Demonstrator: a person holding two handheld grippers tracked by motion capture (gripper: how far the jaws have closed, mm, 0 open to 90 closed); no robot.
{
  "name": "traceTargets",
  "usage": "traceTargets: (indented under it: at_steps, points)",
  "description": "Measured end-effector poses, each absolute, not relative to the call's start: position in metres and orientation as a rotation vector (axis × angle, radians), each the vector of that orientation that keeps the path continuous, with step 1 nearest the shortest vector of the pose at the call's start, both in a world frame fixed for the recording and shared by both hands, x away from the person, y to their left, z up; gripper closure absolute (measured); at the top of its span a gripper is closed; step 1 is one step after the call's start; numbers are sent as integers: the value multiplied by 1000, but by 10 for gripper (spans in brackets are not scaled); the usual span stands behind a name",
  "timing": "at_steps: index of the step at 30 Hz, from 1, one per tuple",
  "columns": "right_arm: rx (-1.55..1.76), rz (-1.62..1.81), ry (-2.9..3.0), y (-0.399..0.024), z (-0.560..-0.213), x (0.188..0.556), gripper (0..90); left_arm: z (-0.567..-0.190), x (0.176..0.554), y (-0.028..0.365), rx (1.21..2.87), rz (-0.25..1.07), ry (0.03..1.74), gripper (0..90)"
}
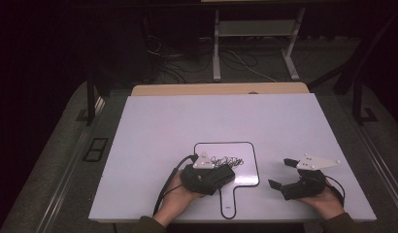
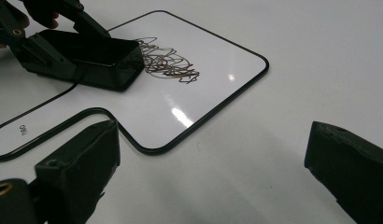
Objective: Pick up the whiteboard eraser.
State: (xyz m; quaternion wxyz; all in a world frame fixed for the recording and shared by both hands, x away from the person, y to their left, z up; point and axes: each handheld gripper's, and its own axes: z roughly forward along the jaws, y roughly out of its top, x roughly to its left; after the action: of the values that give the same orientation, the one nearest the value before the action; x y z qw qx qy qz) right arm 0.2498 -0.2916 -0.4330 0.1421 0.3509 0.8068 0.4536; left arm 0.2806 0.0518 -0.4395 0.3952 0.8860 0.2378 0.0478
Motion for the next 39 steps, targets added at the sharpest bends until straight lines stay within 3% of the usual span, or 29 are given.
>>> traceTargets:
  at_steps: [23,39]
  points:
    - [1046,1357,2353,-285,-443,250,23,-420,288,71,2217,136,563,395]
    - [1040,1342,2353,-285,-444,250,24,-410,313,87,2194,126,554,394]
